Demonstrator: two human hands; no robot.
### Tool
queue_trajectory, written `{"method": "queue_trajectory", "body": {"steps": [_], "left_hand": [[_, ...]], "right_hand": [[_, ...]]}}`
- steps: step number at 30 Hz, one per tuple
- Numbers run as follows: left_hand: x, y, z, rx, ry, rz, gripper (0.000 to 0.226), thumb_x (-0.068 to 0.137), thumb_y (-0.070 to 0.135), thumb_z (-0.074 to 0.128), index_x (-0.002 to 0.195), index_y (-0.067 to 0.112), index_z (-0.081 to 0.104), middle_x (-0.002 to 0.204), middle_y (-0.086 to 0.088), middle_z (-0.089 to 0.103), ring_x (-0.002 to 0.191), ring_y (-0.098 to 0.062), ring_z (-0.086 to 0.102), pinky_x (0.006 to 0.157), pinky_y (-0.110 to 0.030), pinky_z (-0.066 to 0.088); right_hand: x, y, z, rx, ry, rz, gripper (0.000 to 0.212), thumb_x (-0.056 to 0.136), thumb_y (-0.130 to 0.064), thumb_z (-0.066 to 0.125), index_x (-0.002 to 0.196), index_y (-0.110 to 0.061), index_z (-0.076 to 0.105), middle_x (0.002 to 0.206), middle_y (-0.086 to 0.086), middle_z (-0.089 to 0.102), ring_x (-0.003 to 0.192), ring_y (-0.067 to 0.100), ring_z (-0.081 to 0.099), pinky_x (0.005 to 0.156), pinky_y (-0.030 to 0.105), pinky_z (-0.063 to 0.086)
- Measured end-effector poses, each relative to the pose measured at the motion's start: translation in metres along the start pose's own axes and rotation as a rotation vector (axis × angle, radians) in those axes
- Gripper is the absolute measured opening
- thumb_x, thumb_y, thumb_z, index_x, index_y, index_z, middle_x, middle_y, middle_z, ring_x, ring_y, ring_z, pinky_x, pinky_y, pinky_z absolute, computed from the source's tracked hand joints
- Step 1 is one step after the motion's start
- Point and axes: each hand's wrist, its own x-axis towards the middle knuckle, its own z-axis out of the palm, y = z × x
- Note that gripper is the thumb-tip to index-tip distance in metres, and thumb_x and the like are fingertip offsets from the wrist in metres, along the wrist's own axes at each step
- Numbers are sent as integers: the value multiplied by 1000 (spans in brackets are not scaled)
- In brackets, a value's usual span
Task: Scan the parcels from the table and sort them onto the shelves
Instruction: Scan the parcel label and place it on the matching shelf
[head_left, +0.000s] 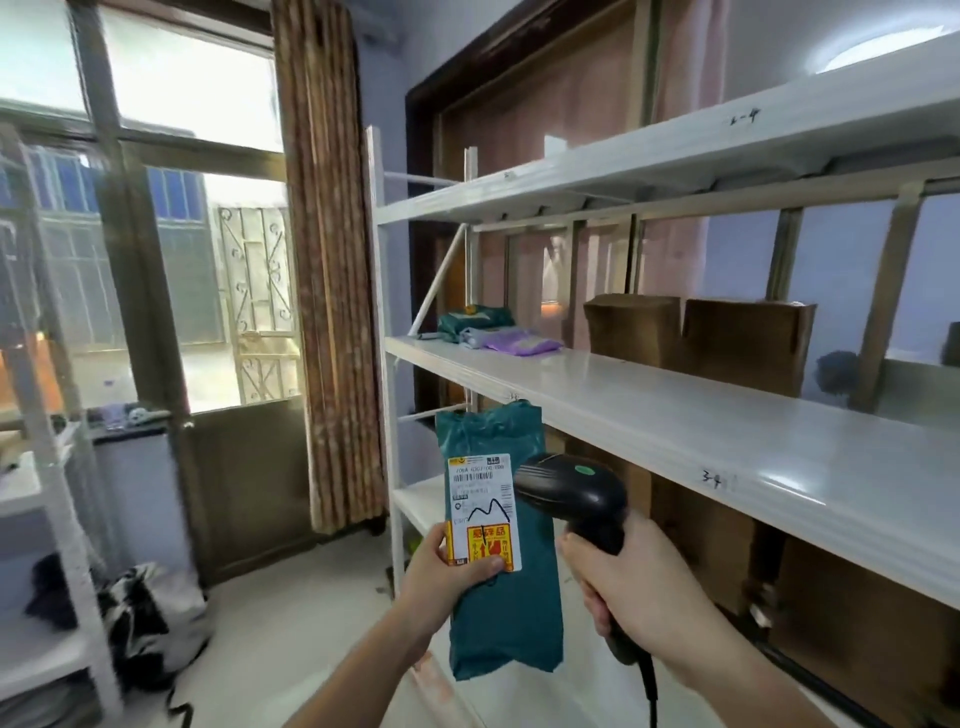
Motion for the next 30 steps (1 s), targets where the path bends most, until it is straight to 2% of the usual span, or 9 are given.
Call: {"method": "queue_trajectory", "body": {"steps": [2,6,12,17,22,26,30], "left_hand": [[25,10,-24,2,24,15,66,72,15,95,128,19,60,107,2,81,100,-17,78,82,-32,62],[75,25,-58,-7,62,36,63,75,11,93,128,16,60,107,-1,81,99,-19,78,82,-33,62],[162,36,-85,-48,94,69,57,78,8,90,126,18,61,106,-1,81,96,-18,79,74,-27,62],[233,46,-108,-52,130,67,57,77,9,91,126,15,62,106,-5,81,98,-23,79,80,-33,63],[303,66,-135,-38,110,116,69,66,23,93,128,16,61,108,-9,81,101,-31,78,95,-51,62],[366,76,-163,-20,79,145,71,65,24,95,128,15,62,107,-8,81,99,-29,78,86,-42,64],[436,82,-186,36,-14,146,83,61,29,100,132,16,59,112,-7,80,101,-26,78,89,-42,63]], "right_hand": [[33,-8,17,-2,-10,-27,10,97,-27,60,98,-17,59,54,2,54,45,13,50,55,28,54],[95,-18,42,18,-46,-51,9,96,-27,60,97,-18,58,56,4,54,47,15,51,57,30,55],[201,-21,70,-16,-98,-81,23,97,-27,58,77,-15,54,49,2,52,44,15,50,53,26,50],[284,-30,88,29,-131,-143,9,96,-20,62,88,-18,57,51,6,52,44,18,50,52,32,51],[354,-41,111,0,-130,-199,13,94,-20,64,83,-14,59,51,8,53,43,21,49,50,33,49],[407,-49,134,-7,-89,-179,13,93,-22,64,84,-14,58,51,4,54,43,17,50,52,33,50],[457,-59,152,-19,-7,-161,11,95,-22,64,87,-16,58,51,2,55,43,17,51,50,30,50]]}}
